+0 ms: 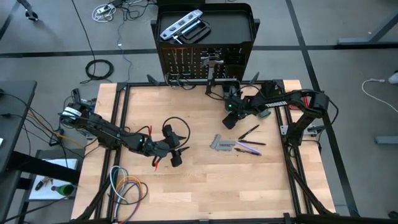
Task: Hang tools onto peg board
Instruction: Put the terminal block into the bottom basket of the peg board
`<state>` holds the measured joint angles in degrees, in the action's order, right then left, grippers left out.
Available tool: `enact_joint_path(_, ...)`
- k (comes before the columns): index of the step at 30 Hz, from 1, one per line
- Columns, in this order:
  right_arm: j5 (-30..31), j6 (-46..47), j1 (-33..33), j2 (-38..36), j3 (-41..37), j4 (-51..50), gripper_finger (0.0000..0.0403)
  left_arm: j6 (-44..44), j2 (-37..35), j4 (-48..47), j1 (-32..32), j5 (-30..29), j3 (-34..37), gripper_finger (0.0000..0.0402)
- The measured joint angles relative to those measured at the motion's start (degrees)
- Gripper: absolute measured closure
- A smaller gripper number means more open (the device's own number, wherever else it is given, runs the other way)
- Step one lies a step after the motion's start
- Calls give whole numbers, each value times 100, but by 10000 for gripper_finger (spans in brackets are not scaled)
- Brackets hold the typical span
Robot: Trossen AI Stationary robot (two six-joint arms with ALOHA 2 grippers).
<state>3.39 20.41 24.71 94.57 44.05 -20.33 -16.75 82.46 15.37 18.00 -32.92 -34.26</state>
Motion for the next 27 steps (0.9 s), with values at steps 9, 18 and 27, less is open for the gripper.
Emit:
enact_joint_path(9, -410, 1, -391, -759, 264, -460, 300, -2, 0, -17, 0, -1, 0, 184)
enact_joint_path(18, 1002, -189, -183, -1596, 345, -395, 300, -2, 0, 14, 0, -3, 0, 184)
enact_joint_path(27, 1465, -754, 672, -1335, 344, 337, 300, 28, 0, 56, 0, -9, -2, 184)
